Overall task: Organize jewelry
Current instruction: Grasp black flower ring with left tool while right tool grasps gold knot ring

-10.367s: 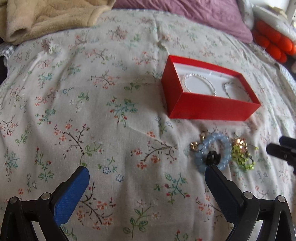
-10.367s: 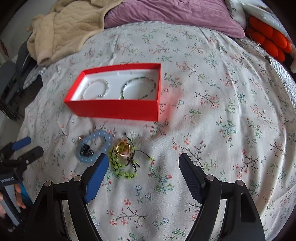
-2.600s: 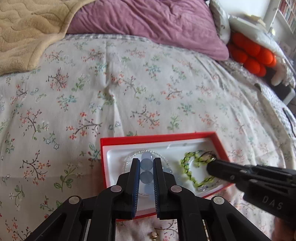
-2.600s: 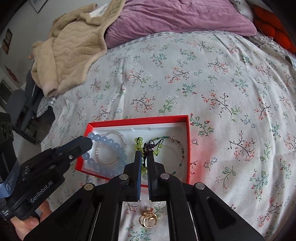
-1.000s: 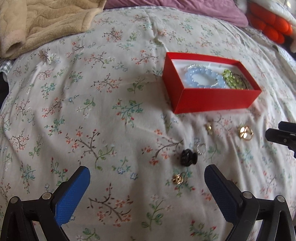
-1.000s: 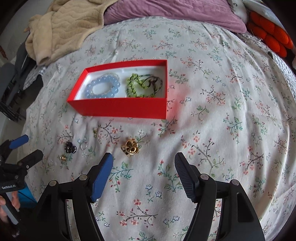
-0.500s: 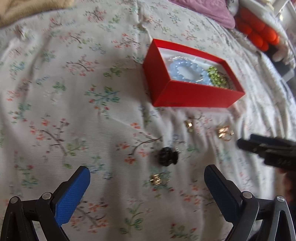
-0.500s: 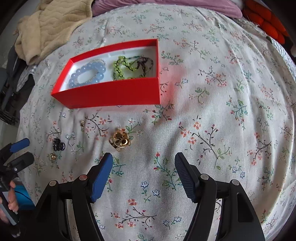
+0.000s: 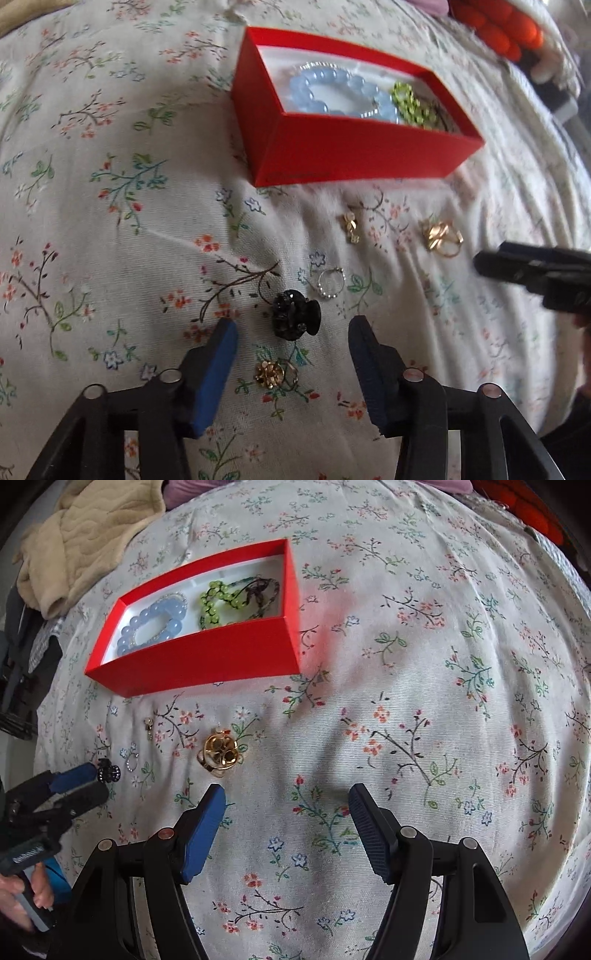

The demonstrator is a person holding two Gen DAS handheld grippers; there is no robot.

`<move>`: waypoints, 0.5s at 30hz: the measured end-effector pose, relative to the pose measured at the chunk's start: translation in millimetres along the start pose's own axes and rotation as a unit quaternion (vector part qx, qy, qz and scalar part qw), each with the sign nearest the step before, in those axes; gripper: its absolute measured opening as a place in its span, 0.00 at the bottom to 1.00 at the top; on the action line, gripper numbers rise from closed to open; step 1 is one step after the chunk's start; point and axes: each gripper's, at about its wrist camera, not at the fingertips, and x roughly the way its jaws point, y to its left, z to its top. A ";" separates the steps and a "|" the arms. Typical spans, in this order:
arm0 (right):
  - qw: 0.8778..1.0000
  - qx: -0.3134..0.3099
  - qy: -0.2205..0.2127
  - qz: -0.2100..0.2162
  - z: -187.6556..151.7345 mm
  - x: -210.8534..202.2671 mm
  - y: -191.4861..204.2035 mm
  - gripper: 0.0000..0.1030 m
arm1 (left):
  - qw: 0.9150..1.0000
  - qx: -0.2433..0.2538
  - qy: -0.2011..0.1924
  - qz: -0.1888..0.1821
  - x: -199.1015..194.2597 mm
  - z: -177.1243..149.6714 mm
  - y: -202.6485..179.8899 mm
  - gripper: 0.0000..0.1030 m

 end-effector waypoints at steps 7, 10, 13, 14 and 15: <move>1.000 0.018 -0.004 0.012 4.0 -2.3 -7.2 0.70 | 1.000 0.013 -0.002 0.019 8.6 4.0 -9.3 0.23; 1.000 0.020 -0.006 0.021 6.1 -2.8 -7.3 0.70 | 1.000 0.015 -0.004 0.025 8.9 5.1 -10.1 0.19; 0.999 0.020 -0.006 0.032 8.6 -1.5 -2.6 0.69 | 1.000 0.012 -0.011 0.018 4.6 6.2 -10.0 0.19; 0.999 0.019 -0.005 0.036 10.8 0.3 0.7 0.69 | 1.000 0.011 -0.014 0.016 2.2 6.6 -9.7 0.19; 0.999 0.017 -0.005 0.041 11.2 0.6 3.3 0.69 | 1.000 0.010 -0.016 0.015 0.3 6.9 -8.9 0.19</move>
